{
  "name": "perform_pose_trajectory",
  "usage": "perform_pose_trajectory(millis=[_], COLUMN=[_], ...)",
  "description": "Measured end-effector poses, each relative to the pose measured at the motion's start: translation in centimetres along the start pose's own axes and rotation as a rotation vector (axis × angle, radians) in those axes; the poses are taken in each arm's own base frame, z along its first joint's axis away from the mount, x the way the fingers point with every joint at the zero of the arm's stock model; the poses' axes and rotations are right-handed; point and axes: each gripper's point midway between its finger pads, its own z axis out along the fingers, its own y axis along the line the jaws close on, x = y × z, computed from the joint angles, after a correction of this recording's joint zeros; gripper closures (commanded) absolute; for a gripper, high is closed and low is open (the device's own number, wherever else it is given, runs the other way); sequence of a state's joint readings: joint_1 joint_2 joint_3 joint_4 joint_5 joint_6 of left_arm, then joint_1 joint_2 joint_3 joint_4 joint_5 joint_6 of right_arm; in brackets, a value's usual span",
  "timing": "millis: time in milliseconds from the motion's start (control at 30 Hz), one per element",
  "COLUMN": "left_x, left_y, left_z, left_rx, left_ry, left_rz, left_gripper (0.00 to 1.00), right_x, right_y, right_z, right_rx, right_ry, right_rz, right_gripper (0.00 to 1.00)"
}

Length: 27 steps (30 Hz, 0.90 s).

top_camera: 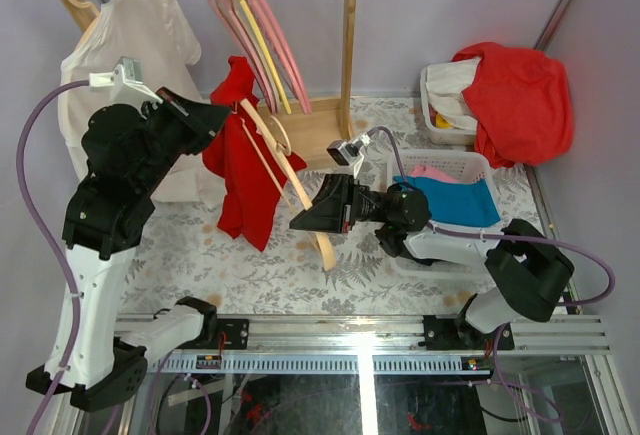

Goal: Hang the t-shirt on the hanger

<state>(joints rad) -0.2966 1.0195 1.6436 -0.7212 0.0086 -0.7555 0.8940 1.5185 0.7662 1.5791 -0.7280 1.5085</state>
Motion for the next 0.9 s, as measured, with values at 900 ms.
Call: perform_pose_trajectory(millis=[900], left_x=[17.3], left_y=[14.4], left_z=[-1.8], left_rx=[-0.243], left_ry=[0.374], left_rz=[-0.034], left_gripper=[1.0], right_x=[17.1], right_y=[-1.1], right_z=[-11.7], right_rx=[0.214], right_ry=[0.131], right_rz=[0.19], right_gripper=[1.0])
